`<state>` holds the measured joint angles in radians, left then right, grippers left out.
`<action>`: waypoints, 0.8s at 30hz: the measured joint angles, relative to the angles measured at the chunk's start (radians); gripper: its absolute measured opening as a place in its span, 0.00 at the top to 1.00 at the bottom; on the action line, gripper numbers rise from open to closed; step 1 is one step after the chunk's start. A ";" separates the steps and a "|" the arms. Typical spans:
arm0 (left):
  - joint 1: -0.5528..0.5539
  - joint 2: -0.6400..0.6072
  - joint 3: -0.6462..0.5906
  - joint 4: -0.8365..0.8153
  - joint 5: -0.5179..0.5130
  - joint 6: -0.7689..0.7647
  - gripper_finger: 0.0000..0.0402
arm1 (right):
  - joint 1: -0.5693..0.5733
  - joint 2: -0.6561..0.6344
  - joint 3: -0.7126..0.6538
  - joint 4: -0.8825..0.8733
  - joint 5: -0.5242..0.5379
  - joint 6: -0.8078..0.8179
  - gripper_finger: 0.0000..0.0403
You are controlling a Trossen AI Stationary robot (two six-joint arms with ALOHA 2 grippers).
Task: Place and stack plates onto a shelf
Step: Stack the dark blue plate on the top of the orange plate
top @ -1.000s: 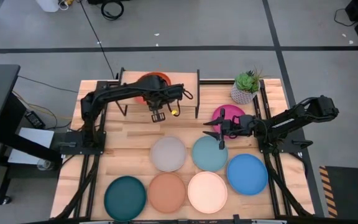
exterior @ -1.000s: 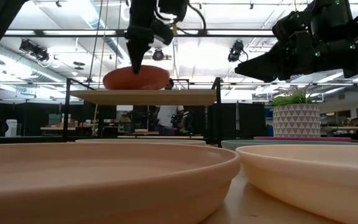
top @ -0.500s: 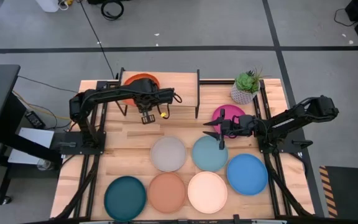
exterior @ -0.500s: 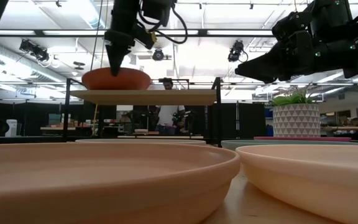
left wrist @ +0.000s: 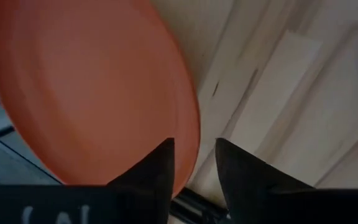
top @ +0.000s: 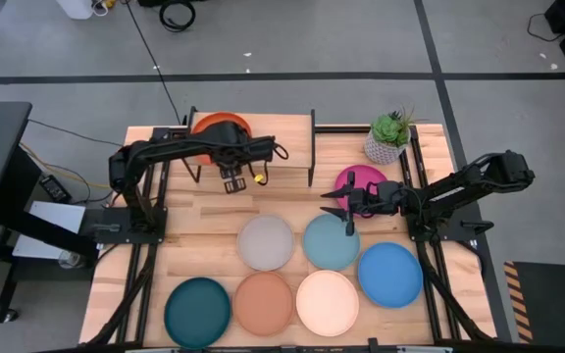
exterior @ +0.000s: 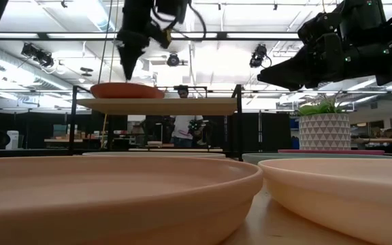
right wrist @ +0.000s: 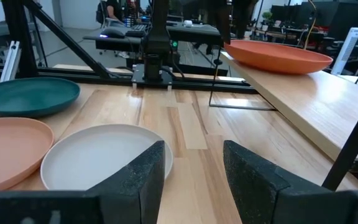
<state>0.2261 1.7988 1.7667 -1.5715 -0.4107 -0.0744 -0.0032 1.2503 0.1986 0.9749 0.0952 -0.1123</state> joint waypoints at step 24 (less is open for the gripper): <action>-0.723 0.000 -0.291 0.540 0.419 -0.513 0.65 | 0.000 0.000 0.000 0.020 0.000 -0.026 0.58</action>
<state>-0.4967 1.7988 1.4762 -1.0318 0.0082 -0.5875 -0.0029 1.2503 0.1986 0.9953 0.0952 -0.1384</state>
